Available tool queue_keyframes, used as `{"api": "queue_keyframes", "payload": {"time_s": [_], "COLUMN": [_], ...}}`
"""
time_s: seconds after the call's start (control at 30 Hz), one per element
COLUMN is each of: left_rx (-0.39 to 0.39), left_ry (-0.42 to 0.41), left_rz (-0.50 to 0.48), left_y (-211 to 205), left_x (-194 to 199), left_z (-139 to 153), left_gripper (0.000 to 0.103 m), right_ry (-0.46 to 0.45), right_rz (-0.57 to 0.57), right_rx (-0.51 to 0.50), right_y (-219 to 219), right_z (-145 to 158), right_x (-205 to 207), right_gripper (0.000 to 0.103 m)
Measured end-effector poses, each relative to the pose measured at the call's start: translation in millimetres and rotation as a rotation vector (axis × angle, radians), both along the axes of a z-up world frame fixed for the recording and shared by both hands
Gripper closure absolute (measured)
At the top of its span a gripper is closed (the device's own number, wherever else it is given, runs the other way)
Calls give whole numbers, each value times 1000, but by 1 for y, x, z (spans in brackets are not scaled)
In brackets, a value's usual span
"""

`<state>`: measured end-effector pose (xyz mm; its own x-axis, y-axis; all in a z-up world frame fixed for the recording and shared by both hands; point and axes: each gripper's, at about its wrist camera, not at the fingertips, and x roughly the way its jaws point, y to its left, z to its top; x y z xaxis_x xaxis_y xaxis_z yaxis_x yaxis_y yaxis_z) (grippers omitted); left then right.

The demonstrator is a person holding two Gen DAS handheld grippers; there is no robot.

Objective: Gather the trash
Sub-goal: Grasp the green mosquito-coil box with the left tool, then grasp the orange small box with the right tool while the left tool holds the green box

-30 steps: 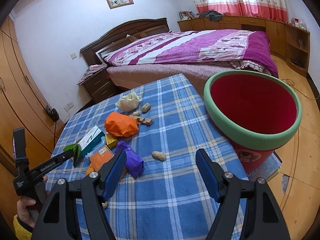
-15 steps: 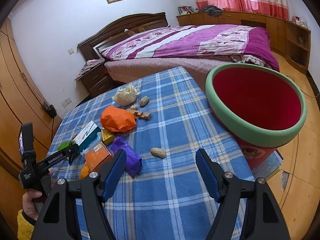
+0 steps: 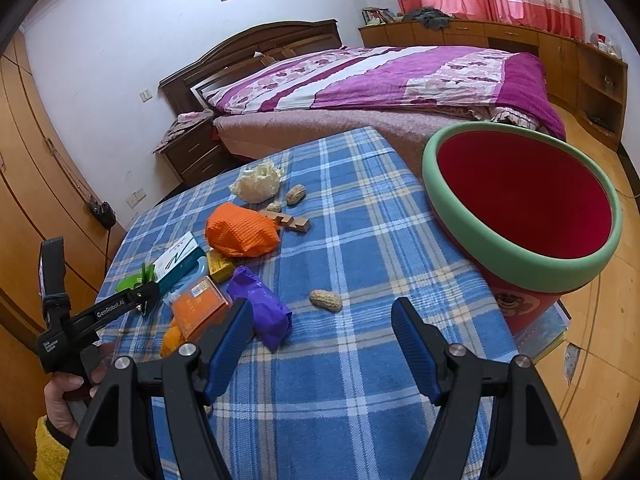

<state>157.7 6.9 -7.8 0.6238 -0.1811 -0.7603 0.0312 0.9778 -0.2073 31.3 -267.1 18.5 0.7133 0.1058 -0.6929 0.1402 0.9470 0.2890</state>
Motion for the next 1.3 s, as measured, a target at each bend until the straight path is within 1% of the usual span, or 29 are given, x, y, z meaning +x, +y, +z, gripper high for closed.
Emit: {"api": "queue_keyframes", "payload": {"time_s": [0.03,0.07,0.37,0.6,0.97,1.0,1.1,1.17,1.3], "left_rx": [4,6,-3,-17,-30,-32,-40,-43,-39], "left_ry": [-10,-17,-31,-44,-65,-65,-67,-67,-66], "left_rz": [-4,-11,-28,-13,-4,-3,0,1,5], "left_y": [0,-1,0,8,18,19,22,23,24], "left_x": [-2,-4,-20,-37,-57,-58,-60,-60,-62], "left_z": [2,3,10,17,25,25,26,26,25], "left_gripper": [57,60,61,61,61,61,61,61,61], "right_ry": [-2,-4,-13,-21,-1,1,16,27,43], "right_rz": [2,4,46,126,240,250,274,284,280], "right_rx": [-1,-3,-11,-12,-19,-23,-40,-47,-35], "right_y": [1,2,14,36,75,78,87,90,89], "right_z": [1,1,6,9,-1,-2,-7,-11,-18], "right_x": [0,-1,0,7,31,34,41,44,47], "right_gripper": [29,29,29,29,29,30,38,39,43]}}
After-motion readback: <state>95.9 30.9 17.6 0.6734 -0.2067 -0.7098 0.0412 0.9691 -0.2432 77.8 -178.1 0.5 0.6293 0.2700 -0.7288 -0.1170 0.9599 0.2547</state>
